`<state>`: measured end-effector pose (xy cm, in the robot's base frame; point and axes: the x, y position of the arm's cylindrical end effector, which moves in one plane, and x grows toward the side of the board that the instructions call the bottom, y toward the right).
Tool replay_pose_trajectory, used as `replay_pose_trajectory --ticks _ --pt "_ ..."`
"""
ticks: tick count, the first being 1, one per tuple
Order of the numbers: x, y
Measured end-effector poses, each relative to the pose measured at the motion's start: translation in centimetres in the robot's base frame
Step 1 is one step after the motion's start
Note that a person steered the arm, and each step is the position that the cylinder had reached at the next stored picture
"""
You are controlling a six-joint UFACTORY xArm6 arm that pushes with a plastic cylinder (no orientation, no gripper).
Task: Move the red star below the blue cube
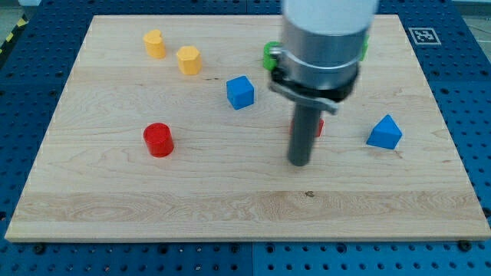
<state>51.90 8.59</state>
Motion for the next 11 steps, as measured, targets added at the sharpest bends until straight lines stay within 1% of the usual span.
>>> replay_pose_trajectory --ticks 1,2,3,4,5,6,8,9,10,11 --pt "-0.6 2.6" --pt "-2.3 4.8" --pt "-3.0 5.8" --pt "-5.7 3.7" --pt "-5.9 1.6" --pt "-5.9 -0.2" --pt "-5.9 -6.2" --pt "-5.3 -7.4" --pt "-3.2 -2.8" --pt "-0.5 -0.8"
